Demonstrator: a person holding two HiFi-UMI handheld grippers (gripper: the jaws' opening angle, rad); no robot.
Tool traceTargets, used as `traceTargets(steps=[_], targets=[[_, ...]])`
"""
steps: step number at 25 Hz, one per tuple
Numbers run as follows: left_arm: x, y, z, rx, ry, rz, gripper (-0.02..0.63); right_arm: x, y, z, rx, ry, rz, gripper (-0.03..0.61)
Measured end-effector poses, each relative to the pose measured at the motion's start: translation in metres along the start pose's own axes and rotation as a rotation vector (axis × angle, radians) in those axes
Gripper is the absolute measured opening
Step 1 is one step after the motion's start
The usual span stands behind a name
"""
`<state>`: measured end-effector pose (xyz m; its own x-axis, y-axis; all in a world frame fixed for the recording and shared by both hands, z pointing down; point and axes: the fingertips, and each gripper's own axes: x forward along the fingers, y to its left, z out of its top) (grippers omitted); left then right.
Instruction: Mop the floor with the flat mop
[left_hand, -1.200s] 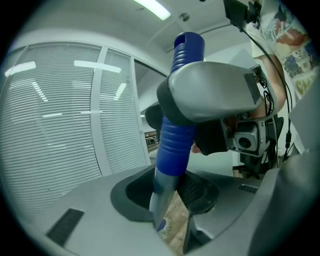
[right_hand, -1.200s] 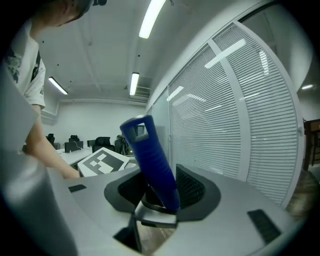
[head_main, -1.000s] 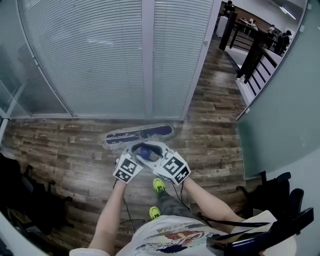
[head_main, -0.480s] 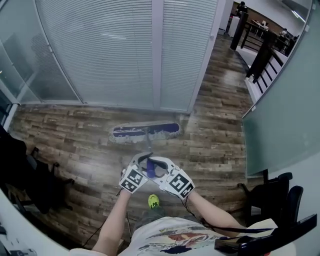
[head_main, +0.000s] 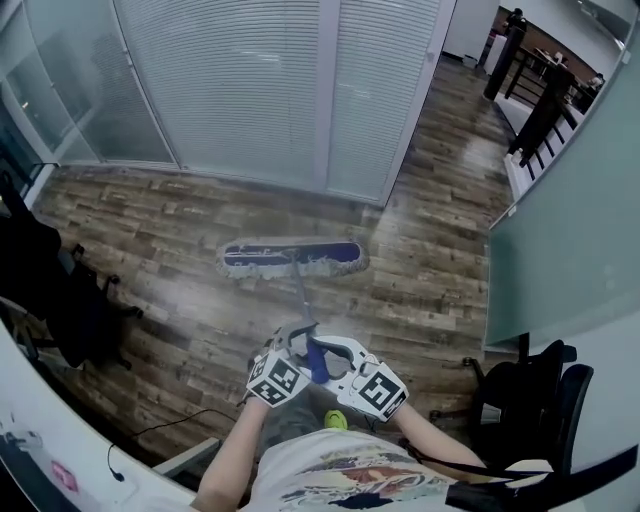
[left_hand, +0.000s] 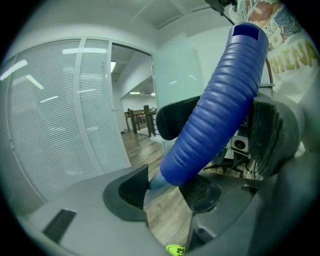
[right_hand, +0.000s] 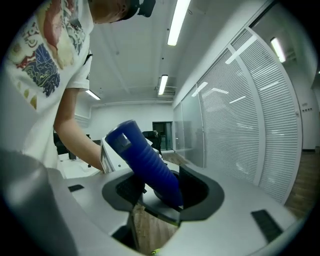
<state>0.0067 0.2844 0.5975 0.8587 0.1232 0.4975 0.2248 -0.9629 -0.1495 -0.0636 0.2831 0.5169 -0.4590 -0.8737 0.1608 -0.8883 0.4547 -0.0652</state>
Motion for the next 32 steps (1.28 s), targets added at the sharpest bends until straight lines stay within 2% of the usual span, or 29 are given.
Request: traceTargets(steps=[3, 8, 14, 18, 23, 27, 32], targets=[[-0.013, -0.047, 0.003, -0.035, -0.001, 0.032, 0.163, -0.031, 0.040, -0.006, -0.017, 0.001, 0.069, 0.199], [-0.035, -0.112, 0.005, -0.067, 0.020, 0.024, 0.170, -0.071, 0.096, -0.012, -0.046, 0.011, 0.155, 0.202], [-0.037, -0.127, 0.001, -0.072, 0.017, 0.037, 0.174, -0.080, 0.111, -0.020, -0.082, -0.008, 0.206, 0.202], [-0.034, -0.119, 0.003, -0.036, 0.011, 0.022, 0.173, -0.074, 0.103, -0.020, -0.106, -0.036, 0.254, 0.212], [-0.036, -0.089, -0.007, -0.042, -0.015, 0.040, 0.173, -0.046, 0.090, -0.020, -0.115, -0.026, 0.293, 0.216], [-0.033, -0.042, -0.021, -0.037, -0.026, 0.043, 0.173, -0.005, 0.062, -0.019, -0.120, -0.019, 0.289, 0.218], [-0.039, 0.047, -0.034, -0.042, -0.033, 0.036, 0.173, 0.069, 0.015, 0.002, -0.129, -0.015, 0.281, 0.218]])
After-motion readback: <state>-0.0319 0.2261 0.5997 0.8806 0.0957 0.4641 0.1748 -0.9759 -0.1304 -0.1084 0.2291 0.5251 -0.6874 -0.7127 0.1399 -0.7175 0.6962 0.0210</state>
